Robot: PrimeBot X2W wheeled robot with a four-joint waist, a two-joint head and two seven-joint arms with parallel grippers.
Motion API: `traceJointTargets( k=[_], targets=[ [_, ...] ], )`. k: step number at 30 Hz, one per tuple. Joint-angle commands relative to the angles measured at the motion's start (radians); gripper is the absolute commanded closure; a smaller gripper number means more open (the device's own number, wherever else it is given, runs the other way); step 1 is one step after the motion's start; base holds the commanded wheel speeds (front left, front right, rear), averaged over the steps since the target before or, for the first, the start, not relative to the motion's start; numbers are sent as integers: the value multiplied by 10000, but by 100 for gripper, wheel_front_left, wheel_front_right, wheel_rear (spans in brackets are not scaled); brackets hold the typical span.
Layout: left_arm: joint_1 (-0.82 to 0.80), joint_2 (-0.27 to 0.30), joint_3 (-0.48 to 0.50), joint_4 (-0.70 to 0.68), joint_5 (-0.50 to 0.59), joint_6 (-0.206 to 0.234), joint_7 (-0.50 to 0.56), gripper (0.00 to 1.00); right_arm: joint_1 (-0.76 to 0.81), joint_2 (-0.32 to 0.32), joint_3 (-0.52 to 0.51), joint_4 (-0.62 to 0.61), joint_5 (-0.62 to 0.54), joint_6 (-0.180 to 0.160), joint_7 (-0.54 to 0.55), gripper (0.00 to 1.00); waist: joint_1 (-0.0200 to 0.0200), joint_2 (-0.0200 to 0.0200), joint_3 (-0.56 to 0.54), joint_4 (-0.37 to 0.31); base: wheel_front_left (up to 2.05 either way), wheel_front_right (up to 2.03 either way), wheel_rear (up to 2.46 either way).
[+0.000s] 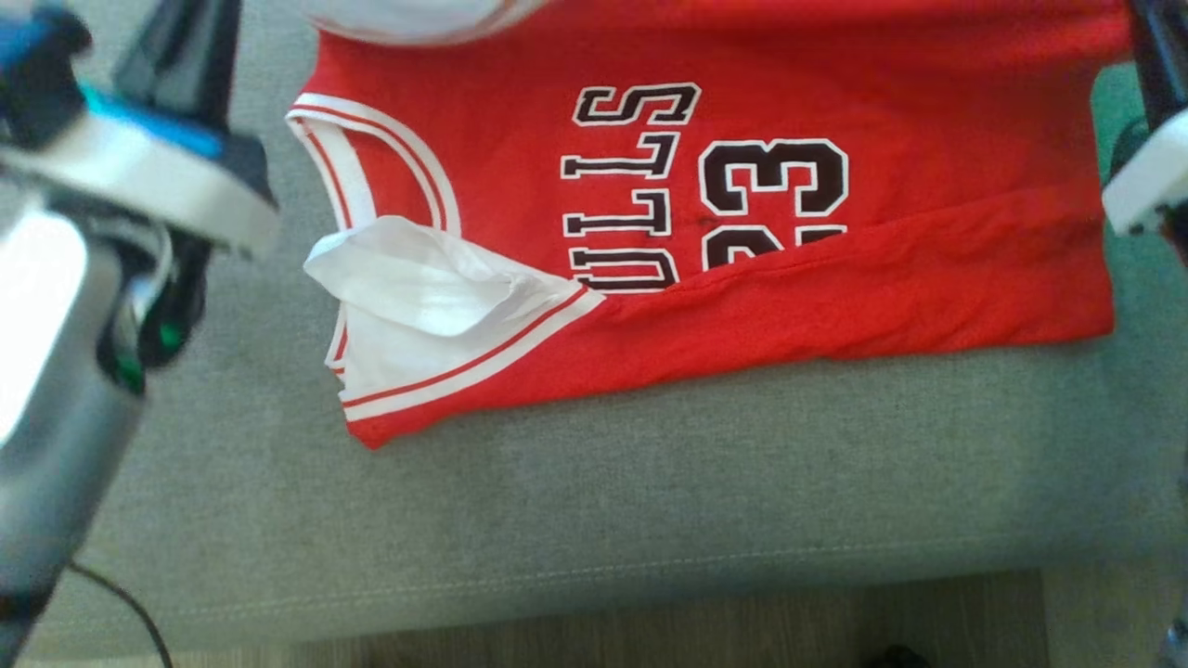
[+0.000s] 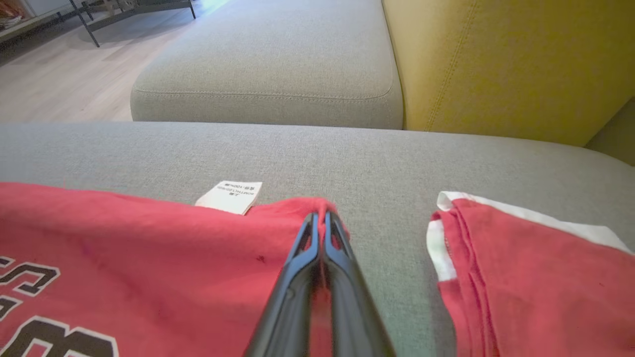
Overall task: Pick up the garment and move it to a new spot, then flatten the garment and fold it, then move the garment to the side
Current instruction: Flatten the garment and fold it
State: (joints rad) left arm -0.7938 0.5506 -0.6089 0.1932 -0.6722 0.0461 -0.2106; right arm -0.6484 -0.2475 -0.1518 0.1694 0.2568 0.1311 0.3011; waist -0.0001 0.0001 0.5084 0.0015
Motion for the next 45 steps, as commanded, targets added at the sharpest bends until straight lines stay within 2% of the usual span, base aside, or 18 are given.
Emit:
traceJointTargets(
  k=[1,10,16,22,23,25,27,28,29,30,31,33,35,36,37,38,45],
  targets=[
    [177,636,553,-713,-142,249,71,100,341,-136,10,-544,101,-4,85,100,1,-1,-68,82,0,0,0],
    [3024,1161,658,-3306,-804,1495,336,100,2078,-143,-778,-1305,228,-4,252,100,1,-1,-249,294,0,0,0],
    [4134,1092,582,-3977,-1059,1973,257,100,3045,251,-1049,-1782,365,-4,520,100,1,-1,-246,347,0,0,0],
    [4770,907,407,-3882,-1057,2226,86,100,3435,510,-1191,-1947,337,-4,739,100,1,-1,-185,300,0,0,0],
    [4813,884,322,-3794,-971,2246,69,100,3444,524,-1199,-1942,327,-4,746,97,1,-1,-168,296,0,0,0],
    [4891,697,180,-3601,-961,2249,29,100,3431,571,-1200,-1898,302,-4,738,80,1,-1,-146,284,0,0,0],
    [4860,659,-89,-3328,-643,2251,11,100,3415,630,-1175,-1799,271,-4,722,71,1,-1,-147,277,0,0,0],
    [4816,628,-226,-3176,-450,2259,-8,100,3416,636,-1160,-1729,225,-4,727,61,1,-1,-153,276,0,0,0],
    [4780,545,-327,-3028,-327,2273,-37,100,3416,640,-1162,-1666,157,-4,718,29,1,-1,-166,276,0,0,0],
    [4756,441,-410,-2890,-243,2298,-62,100,3413,660,-1166,-1618,100,-4,687,7,1,-1,-190,276,0,0,0],
    [4737,356,-501,-2755,-151,2326,-77,100,3409,719,-1181,-1584,79,-4,632,0,1,-1,-225,270,0,0,0],
    [4721,173,-643,-2532,-22,2390,-111,100,3434,853,-1200,-1564,72,-4,520,0,1,-1,-325,251,0,0,0],
    [4746,-20,-720,-2377,4,2451,-147,73,3488,990,-1253,-1602,99,-4,378,0,1,-1,-465,221,0,0,0],
    [4779,-105,-710,-2309,-6,2497,-179,65,3526,1088,-1303,-1640,129,-4,306,0,1,-1,-555,198,0,0,0],
    [4824,-175,-677,-2246,-4,2564,-218,16,3571,1200,-1376,-1683,170,-4,239,0,1,-1,-647,175,0,0,0],
    [4878,-235,-618,-2188,6,2645,-264,0,3611,1328,-1481,-1720,234,-4,171,0,1,-1,-739,150,0,0,0],
    [5378,-642,-120,-2162,581,3457,-479,0,3619,1896,-2349,-1086,821,-4,-359,0,1,-1,-1424,120,0,0,0]
  ],
)
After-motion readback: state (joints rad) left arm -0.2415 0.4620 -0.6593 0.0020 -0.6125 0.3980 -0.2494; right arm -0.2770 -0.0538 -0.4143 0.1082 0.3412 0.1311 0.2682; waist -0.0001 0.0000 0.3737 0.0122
